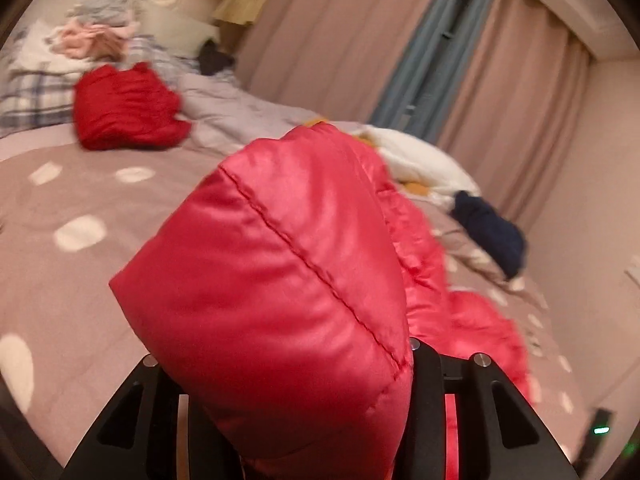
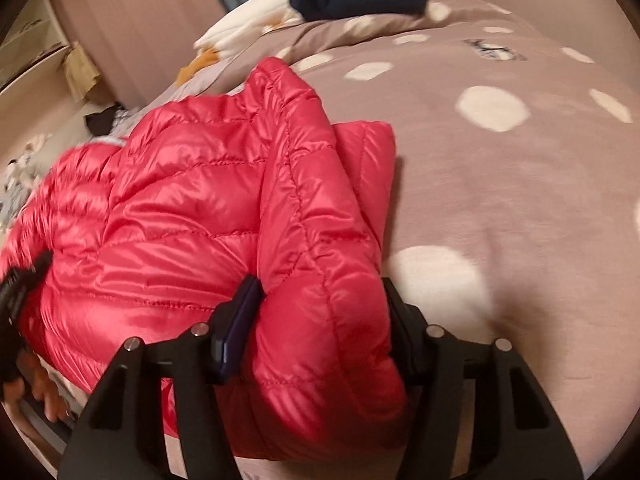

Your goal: Fold large clothes

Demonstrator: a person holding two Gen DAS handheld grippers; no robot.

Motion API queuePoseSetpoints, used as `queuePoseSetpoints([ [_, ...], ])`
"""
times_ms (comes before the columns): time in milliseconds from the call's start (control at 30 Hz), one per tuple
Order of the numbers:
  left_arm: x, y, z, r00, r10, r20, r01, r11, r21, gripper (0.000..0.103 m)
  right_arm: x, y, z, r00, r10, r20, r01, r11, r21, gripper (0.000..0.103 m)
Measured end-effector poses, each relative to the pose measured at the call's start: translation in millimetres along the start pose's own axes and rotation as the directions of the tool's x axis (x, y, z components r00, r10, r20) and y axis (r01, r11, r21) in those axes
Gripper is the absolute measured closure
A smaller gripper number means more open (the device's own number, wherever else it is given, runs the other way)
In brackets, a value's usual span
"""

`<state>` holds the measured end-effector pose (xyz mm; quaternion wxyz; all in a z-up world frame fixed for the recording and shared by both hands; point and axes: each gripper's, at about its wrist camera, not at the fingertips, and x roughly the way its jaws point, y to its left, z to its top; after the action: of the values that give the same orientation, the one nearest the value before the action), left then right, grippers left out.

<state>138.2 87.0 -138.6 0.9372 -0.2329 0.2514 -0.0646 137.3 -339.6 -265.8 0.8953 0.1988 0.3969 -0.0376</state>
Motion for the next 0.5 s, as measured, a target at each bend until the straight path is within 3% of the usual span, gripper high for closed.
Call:
queuePoseSetpoints([
  [33,-3.2,-4.8,4.1,0.998,-0.062,-0.007,0.062,0.998,-0.013,0.062,0.6,2.1,-0.9,1.0,-0.01,0.001,0.01,1.0,-0.015,0.045],
  [100,-12.6,-21.1,9.5,0.972,-0.234,-0.026,0.233,0.972,-0.027,0.056,0.8,1.2,-2.9,1.0,-0.004,-0.006,0.003,1.0,-0.023,0.045],
  [167,-17.1,-43.6,6.2,0.9,-0.43,-0.076,0.429,0.903,-0.028,0.042,2.0,-1.9,-1.8,1.0,0.022,-0.014,-0.022,1.0,-0.016,0.045],
  [200,-15.0,-58.1,0.3,0.853,-0.507,-0.123,0.508,0.861,-0.028,0.035,1.2,-7.1,-1.8,0.999,0.051,-0.018,-0.051,0.999,-0.005,0.045],
  [267,-5.7,-85.8,-15.8,0.803,-0.551,-0.226,0.572,0.819,0.035,0.028,-3.4,-20.9,0.5,0.995,0.094,-0.019,-0.094,0.995,0.034,0.047],
  [333,11.1,-107.7,-36.1,0.806,-0.498,-0.32,0.547,0.833,0.082,0.027,-7.9,-33.7,0.4,0.989,0.144,-0.017,-0.142,0.985,0.096,0.045],
  [400,26.1,-121.0,-56.0,0.807,-0.465,-0.365,0.53,0.842,0.101,0.027,-19.7,-47.8,-2.9,0.987,0.159,-0.004,-0.157,0.978,0.14,0.04],
  [500,45.6,-130.0,-75.4,0.762,-0.499,-0.412,0.575,0.815,0.076,0.027,-40.5,-56.6,-8.9,0.997,0.068,0.022,-0.071,0.989,0.132,0.023],
])
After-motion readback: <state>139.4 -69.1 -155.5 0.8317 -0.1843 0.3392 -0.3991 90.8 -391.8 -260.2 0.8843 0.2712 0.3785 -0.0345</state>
